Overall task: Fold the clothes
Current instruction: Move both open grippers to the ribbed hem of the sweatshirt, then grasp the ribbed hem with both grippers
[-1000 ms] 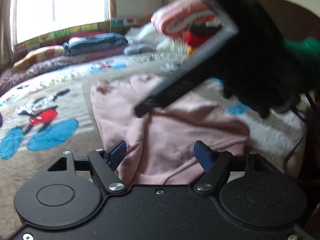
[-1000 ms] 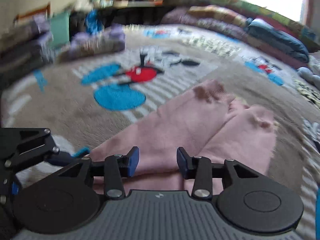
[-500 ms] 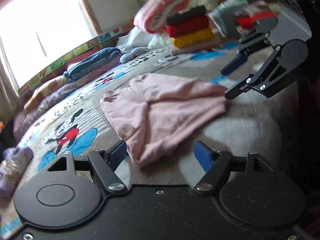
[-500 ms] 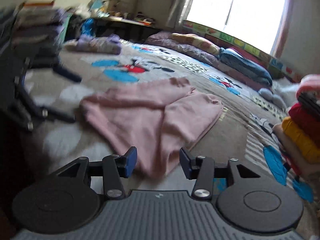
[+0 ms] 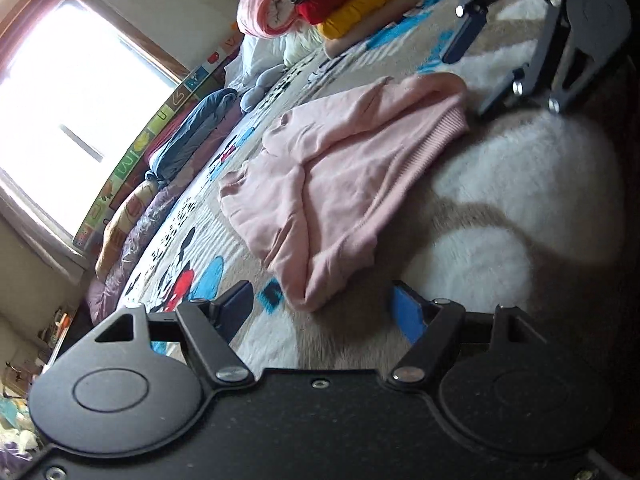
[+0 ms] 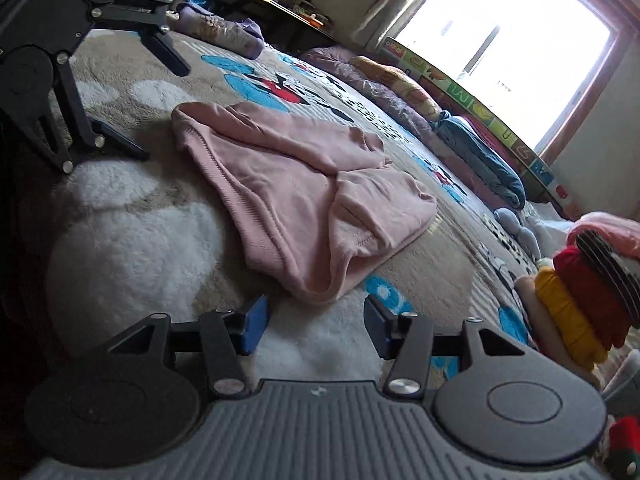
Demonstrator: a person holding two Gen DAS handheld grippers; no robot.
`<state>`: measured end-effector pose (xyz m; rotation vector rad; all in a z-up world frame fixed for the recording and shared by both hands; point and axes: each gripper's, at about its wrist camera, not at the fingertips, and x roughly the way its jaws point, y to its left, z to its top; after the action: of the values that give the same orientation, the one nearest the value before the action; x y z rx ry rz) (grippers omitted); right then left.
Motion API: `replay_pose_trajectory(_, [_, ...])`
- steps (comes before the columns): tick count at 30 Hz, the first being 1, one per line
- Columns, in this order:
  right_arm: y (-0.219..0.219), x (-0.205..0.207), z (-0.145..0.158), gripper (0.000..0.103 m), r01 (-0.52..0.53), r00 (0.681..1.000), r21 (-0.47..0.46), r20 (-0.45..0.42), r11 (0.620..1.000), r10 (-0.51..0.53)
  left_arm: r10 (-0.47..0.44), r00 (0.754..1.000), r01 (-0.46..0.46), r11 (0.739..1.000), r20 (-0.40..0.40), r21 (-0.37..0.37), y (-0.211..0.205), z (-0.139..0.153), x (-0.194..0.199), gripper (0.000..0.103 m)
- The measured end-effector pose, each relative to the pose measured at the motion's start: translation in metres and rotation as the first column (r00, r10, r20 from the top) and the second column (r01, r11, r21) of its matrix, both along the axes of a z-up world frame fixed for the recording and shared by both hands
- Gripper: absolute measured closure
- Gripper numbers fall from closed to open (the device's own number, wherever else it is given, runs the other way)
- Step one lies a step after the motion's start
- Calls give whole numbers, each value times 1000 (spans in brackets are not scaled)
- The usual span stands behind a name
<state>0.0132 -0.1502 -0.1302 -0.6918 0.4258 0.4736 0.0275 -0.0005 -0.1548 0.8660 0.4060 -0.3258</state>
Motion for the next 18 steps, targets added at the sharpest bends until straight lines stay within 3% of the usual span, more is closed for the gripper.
replay_pose_trajectory(3, [6,9,-4,51,-2,1000,2,8,1000,2,51,998,-52,995,-21,-79,4,2,14,27])
replay_pose_trajectory(7, [7,15,-7,63,-8,1000,50,-3,999,8,96,994,-102,984,-41,-147,6,3,17,27])
replay_pose_trajectory(9, [6,15,-9,66,-14,1000,67,-4,998,14,90,994,-99,981,-63,-168,6,6,21,38])
replay_pose_trajectory(10, [5,16,-9,68,-19,1000,72,-6,997,20,85,994,-95,982,-67,-162,3,8,23,49])
replay_pose_trajectory(11, [5,17,-8,73,-25,1000,77,-8,997,25,83,994,-92,985,-64,-146,0,9,25,67])
replay_pose_trajectory(12, [5,17,-8,75,-30,999,82,-10,996,31,89,994,-96,987,-62,-129,-4,9,27,73])
replay_pose_trajectory(13, [4,18,-6,79,-31,999,88,-15,996,32,101,993,-109,986,-66,-124,-6,9,30,73])
replay_pose_trajectory(18, [0,19,0,86,-21,999,119,-42,993,26,137,982,-166,954,-128,-251,4,11,33,81])
